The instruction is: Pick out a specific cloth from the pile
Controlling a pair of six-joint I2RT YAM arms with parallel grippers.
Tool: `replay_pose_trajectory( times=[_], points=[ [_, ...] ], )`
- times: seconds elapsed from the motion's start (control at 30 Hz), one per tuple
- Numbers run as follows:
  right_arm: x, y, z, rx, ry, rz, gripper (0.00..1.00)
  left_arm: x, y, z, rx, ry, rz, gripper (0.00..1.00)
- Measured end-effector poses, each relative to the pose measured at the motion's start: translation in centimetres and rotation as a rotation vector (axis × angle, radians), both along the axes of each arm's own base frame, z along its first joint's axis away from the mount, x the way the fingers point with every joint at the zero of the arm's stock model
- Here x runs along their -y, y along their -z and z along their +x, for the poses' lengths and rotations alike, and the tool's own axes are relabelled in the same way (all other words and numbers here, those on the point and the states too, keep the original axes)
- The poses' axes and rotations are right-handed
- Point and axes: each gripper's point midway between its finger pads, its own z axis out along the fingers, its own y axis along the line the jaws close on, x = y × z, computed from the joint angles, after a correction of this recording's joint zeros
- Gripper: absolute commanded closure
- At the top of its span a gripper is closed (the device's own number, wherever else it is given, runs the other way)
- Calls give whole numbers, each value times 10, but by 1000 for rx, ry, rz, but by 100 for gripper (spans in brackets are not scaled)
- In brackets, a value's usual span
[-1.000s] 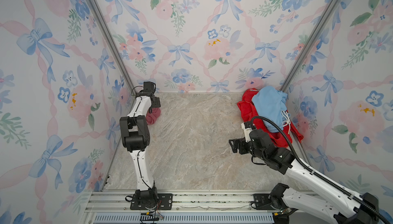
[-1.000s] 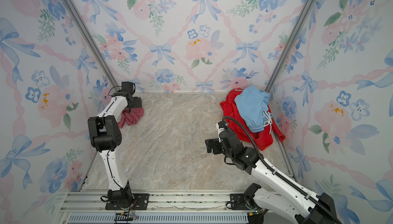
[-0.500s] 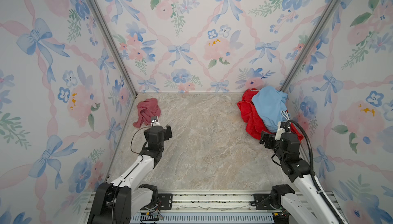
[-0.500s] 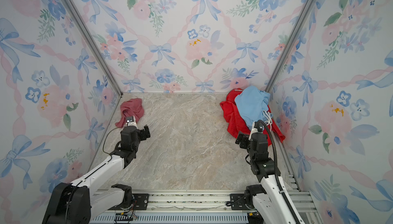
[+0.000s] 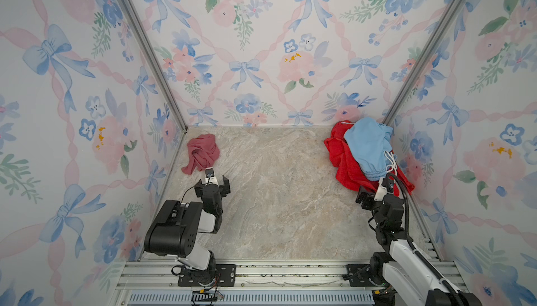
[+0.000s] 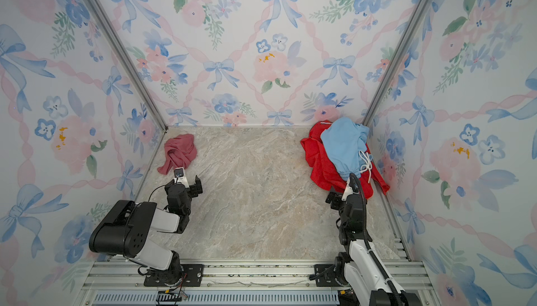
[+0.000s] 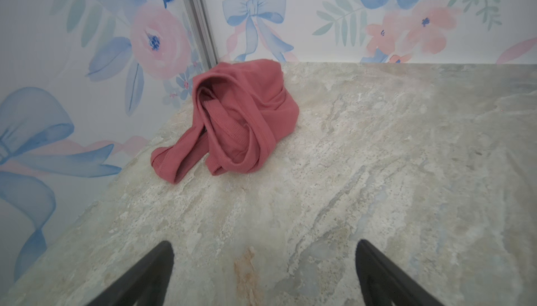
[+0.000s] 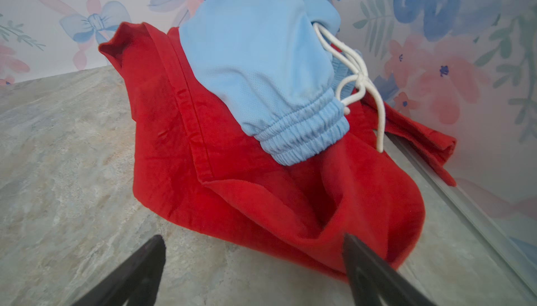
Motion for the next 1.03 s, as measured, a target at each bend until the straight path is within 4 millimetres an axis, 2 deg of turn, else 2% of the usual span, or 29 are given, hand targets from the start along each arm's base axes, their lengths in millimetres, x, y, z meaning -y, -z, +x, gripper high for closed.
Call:
replay_pose_trajectory(
  times=[0.07, 0.2, 0.37, 0.6, 0.8, 0.87, 1.03],
  points=[
    [-3, -2, 6, 16, -16, -12, 3, 3, -9, 3, 42, 17, -8, 2],
    [-9, 8, 18, 11, -51, -42, 3, 7, -19, 6, 85, 42, -11, 2],
    [-22, 15, 36, 43, -116, -66, 3, 12, -21, 7, 94, 59, -3, 2],
    [-42, 43, 69, -6, -204, -102, 3, 15, -21, 8, 93, 70, -2, 2],
    [-43, 12, 98, 50, -178, -128, 3, 16, -21, 8, 92, 76, -3, 2],
    [-39, 9, 101, 51, -153, -136, 3, 16, -21, 8, 92, 77, -3, 2],
    [-33, 18, 98, 11, -122, -147, 3, 16, -21, 8, 92, 78, -4, 2]
  ],
)
